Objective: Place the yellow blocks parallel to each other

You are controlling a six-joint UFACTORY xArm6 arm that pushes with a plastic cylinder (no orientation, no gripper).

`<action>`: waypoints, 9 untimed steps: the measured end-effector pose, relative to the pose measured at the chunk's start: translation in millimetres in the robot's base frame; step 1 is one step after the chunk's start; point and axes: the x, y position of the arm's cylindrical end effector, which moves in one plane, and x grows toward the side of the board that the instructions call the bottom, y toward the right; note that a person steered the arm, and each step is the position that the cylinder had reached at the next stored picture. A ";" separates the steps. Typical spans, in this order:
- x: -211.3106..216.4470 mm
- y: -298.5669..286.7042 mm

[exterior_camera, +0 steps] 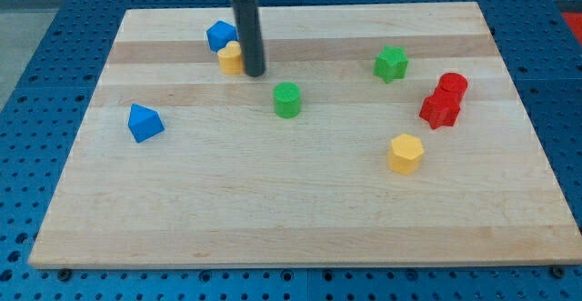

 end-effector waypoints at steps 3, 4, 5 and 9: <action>6.5 -107.8; -10.1 -105.2; -18.8 -152.0; 65.3 -34.5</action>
